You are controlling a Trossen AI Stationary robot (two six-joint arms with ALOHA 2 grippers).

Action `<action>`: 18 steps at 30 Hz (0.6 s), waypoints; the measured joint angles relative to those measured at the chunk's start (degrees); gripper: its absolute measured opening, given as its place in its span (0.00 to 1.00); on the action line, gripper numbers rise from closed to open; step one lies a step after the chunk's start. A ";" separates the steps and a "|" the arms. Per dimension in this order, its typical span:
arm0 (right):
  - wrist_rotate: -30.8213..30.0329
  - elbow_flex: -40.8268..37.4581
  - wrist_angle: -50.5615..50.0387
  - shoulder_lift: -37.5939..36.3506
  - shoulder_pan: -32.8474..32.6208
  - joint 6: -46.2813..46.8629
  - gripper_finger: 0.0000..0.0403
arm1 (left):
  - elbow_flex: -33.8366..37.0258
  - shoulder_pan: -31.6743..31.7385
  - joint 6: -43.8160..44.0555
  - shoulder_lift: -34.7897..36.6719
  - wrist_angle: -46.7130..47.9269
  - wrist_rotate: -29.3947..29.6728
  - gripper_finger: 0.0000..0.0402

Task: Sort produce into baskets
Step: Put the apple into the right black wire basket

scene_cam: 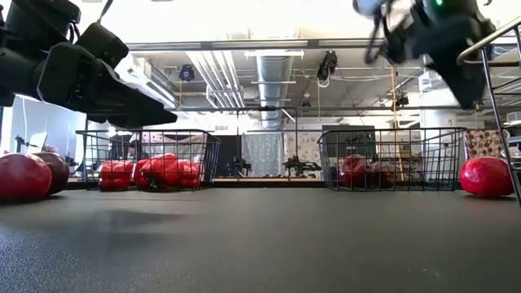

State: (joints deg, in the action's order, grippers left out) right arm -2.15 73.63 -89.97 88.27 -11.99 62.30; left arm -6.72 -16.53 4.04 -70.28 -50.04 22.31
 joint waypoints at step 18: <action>6.60 -23.04 0.86 4.49 5.82 -35.71 0.98 | 0.00 0.09 -1.22 -2.70 -3.21 0.76 0.84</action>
State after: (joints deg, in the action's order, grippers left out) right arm 4.45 50.59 -89.11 92.76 -6.17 26.59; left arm -6.72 -16.45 2.82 -72.99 -53.25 23.07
